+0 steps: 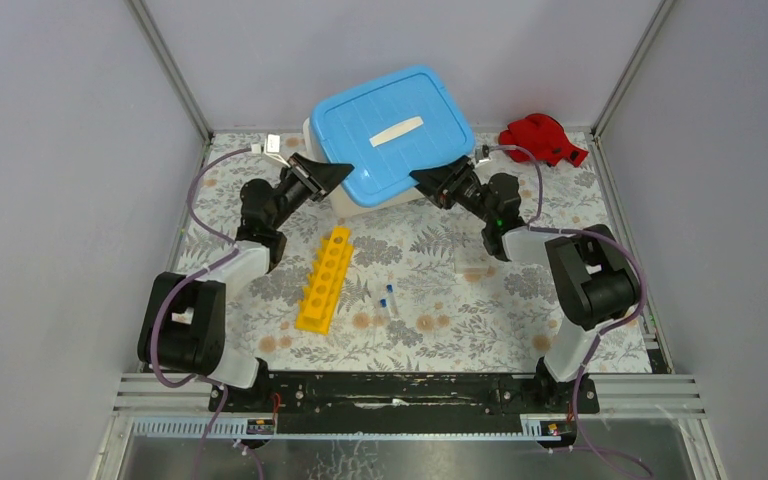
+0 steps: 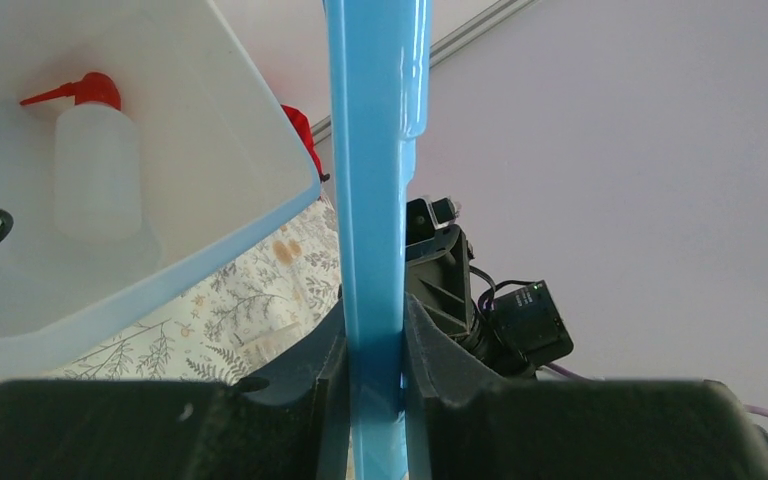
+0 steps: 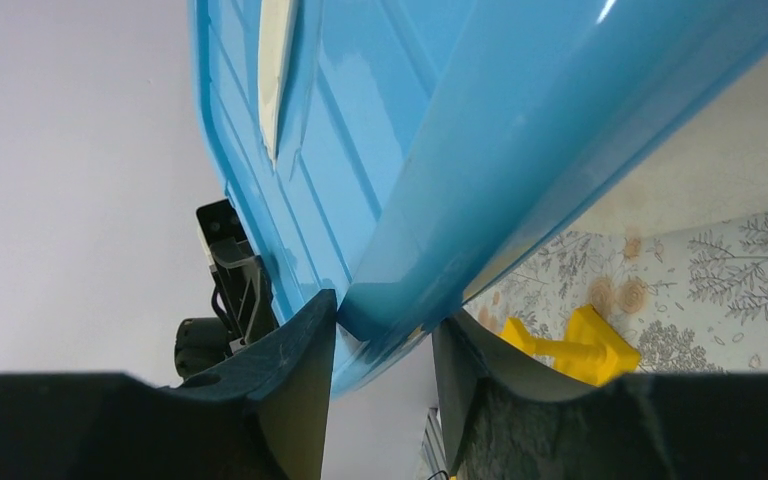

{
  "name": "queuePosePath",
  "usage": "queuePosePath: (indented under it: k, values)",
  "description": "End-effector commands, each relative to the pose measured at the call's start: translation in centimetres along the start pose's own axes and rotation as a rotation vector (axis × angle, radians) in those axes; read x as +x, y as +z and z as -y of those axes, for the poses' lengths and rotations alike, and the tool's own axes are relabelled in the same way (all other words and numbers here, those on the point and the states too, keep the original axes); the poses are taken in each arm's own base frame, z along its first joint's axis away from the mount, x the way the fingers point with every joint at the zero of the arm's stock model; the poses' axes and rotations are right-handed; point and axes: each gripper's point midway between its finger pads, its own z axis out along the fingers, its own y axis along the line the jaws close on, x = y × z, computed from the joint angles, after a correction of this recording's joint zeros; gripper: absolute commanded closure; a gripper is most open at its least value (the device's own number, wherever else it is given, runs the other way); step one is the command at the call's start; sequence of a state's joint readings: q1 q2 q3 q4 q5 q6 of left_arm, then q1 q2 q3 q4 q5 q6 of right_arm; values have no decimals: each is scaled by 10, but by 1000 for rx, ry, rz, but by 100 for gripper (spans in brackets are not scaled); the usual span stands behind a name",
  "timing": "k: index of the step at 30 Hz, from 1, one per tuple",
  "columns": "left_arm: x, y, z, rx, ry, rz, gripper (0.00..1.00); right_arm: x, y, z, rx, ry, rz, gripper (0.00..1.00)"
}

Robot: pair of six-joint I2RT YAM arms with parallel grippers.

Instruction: Organize the chemistry lab equipment

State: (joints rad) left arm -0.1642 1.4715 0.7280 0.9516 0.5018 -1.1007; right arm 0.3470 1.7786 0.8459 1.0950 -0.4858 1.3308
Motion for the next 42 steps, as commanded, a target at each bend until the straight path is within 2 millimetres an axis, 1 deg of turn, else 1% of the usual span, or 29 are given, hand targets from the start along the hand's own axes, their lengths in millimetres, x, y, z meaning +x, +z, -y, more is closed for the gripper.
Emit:
queuePosePath:
  k: [1, 5, 10, 15, 18, 19, 21, 24, 25, 27, 32, 38, 42]
  values:
    - [-54, 8, 15, 11, 64, 161, 100, -26, 3, -18, -52, -83, 24, 55]
    - [-65, 12, 4, -16, 48, 199, 100, -29, 8, -18, -53, -84, 18, 54]
    - [-78, 19, -7, -12, 3, 233, 100, -35, 18, -13, -36, -82, 7, 53]
    - [-89, 26, -19, -13, -8, 230, 100, -41, 25, -5, -11, -86, 2, 52]
    - [-93, 28, -25, 5, -47, 205, 100, -44, 27, 1, 0, -83, 1, 52]
    - [-93, 29, -25, 22, -64, 190, 100, -46, 26, 3, 3, -83, 3, 52]
    - [-96, 27, -19, 80, -80, 173, 100, -49, 24, 6, 11, -89, 10, 52]
    - [-98, 25, -15, 127, -125, 175, 100, -53, 23, 10, 25, -104, 15, 52]
    - [-105, 21, -17, 136, -136, 195, 100, -54, 22, 10, 26, -106, 14, 52]
    - [-110, 17, -15, 171, -169, 218, 100, -54, 20, 10, 23, -111, 18, 52]
    - [-113, 12, -12, 242, -250, 231, 100, -60, 13, 6, 33, -141, 33, 52]
    - [-111, 17, -2, 256, -238, 170, 100, -79, 2, 1, 75, -200, 75, 51]
    - [-108, 18, -7, 223, -233, 128, 100, -98, -6, -1, 112, -237, 113, 51]
